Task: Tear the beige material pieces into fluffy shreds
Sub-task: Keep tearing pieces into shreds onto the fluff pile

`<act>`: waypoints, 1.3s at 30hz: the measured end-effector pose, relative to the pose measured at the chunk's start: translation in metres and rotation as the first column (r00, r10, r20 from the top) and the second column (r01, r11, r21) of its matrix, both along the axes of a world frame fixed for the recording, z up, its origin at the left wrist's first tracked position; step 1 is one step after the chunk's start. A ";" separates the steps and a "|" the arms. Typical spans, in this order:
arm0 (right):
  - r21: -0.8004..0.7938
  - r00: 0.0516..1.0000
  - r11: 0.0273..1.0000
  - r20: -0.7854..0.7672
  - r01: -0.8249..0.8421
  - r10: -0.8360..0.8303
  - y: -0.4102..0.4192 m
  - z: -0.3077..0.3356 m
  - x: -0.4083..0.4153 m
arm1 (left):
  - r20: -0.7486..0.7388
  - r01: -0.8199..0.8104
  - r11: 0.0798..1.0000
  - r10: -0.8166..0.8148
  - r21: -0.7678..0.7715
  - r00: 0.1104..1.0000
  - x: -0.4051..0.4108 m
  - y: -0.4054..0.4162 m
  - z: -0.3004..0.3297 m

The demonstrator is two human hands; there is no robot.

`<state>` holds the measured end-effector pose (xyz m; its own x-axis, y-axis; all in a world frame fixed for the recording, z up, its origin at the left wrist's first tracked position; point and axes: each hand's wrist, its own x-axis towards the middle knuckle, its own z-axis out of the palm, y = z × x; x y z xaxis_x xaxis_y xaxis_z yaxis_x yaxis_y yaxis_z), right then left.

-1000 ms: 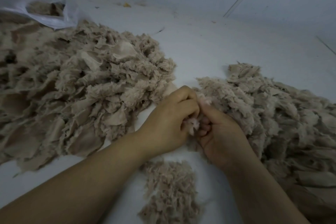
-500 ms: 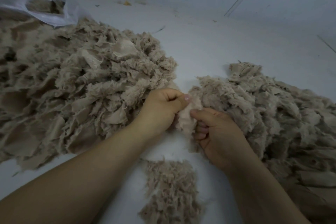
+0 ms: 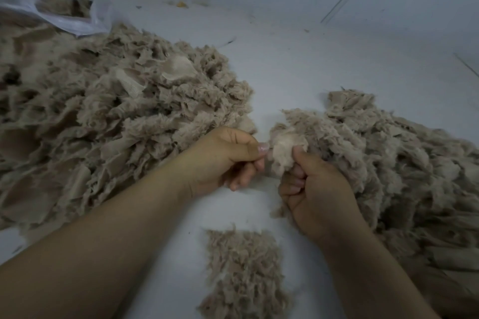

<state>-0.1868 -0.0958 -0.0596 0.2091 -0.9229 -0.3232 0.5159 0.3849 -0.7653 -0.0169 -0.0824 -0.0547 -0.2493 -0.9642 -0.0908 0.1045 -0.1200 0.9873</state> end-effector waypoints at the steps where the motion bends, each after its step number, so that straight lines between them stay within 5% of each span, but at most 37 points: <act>1: 0.012 1.000 1.000 0.004 0.018 -0.018 -0.001 0.000 -0.001 | -0.016 0.046 0.999 -0.046 0.007 0.999 0.002 0.000 0.000; 4: -0.012 1.000 1.000 -0.007 0.007 -0.007 -0.001 -0.002 -0.002 | 0.004 0.122 0.992 -0.122 0.017 0.993 0.002 0.000 0.003; 8: -0.085 0.997 0.995 -0.070 -0.051 0.045 0.000 -0.005 -0.001 | 0.128 -0.057 0.998 0.057 0.000 0.990 -0.012 -0.001 0.004; 14: -0.120 0.982 0.990 -0.184 -0.073 0.050 0.002 -0.009 -0.003 | 0.350 0.183 0.983 -0.183 0.033 0.919 -0.007 0.005 0.009; 22: -0.139 0.982 0.986 -0.176 -0.089 0.064 0.006 -0.001 -0.002 | 0.365 0.105 0.994 -0.106 0.023 0.925 -0.014 0.005 0.012; 27: -0.156 0.971 0.983 -0.230 -0.101 0.063 0.005 -0.006 0.000 | 0.379 0.329 0.943 -0.322 0.048 0.868 0.000 0.006 0.012; 32: -0.173 0.981 0.981 -0.185 -0.091 0.059 0.004 -0.007 -0.006 | 0.440 0.595 0.793 -0.584 0.129 0.682 0.008 0.009 0.022; 37: -0.187 0.974 0.973 -0.204 -0.135 0.096 0.005 -0.007 -0.005 | 0.444 0.286 0.955 -0.292 0.082 0.847 -0.007 0.009 0.019; 39: -0.196 0.977 0.973 -0.194 -0.125 0.087 0.005 -0.007 -0.004 | 0.516 0.212 0.976 -0.207 0.050 0.831 -0.014 0.009 0.015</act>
